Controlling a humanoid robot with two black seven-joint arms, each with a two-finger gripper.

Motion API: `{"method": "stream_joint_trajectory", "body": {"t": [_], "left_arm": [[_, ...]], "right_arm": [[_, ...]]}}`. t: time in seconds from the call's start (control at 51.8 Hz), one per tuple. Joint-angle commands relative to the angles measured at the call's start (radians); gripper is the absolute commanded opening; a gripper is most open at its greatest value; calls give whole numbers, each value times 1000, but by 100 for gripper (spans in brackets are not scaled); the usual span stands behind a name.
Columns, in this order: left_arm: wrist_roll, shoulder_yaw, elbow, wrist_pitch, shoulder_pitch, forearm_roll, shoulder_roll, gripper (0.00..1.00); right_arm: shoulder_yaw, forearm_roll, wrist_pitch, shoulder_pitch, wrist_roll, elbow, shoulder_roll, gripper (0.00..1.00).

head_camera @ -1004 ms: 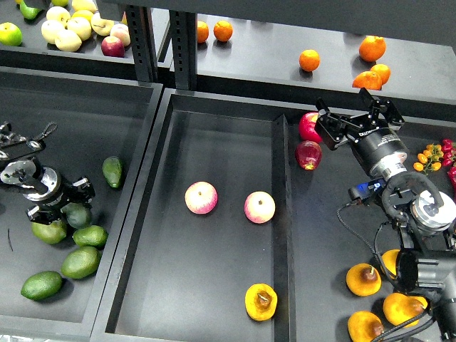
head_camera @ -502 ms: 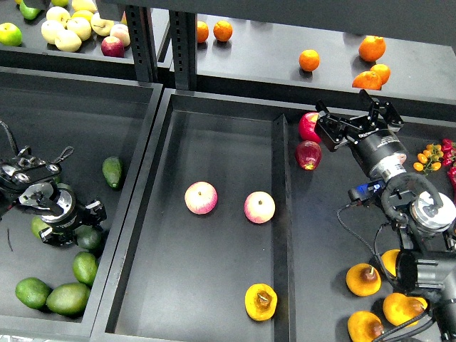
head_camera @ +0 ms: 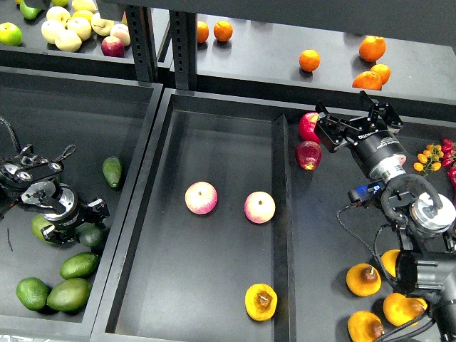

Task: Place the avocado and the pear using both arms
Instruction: 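Raise the left gripper and pull it back beside the apples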

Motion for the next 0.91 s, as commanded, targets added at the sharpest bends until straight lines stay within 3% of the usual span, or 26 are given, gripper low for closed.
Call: {"method": "stream_joint_trajectory", "body": {"t": [0.0,0.174,0.309,0.502,0.888], "left_arm": [[0,-1,-7,0,-49,0,49,99],[0,-132,-3,0,-156,-12,111,99],[0,-370,-1,0,-144,-17,126,99],[0,-663,-48,0,-26,-60,120,99],[0,-1064,-268,0,232,-270,89,99]], "right_arm": [[-7,0,-1,-1,0,0,0,100],[-12,0,-1,-10,0,0,0,100],[-10,0,0,-10,2,0,0,100],[2,18,36,-54,-6,-22,0,100],[-59,94,42,-183,-18,-16,0,100]]}}
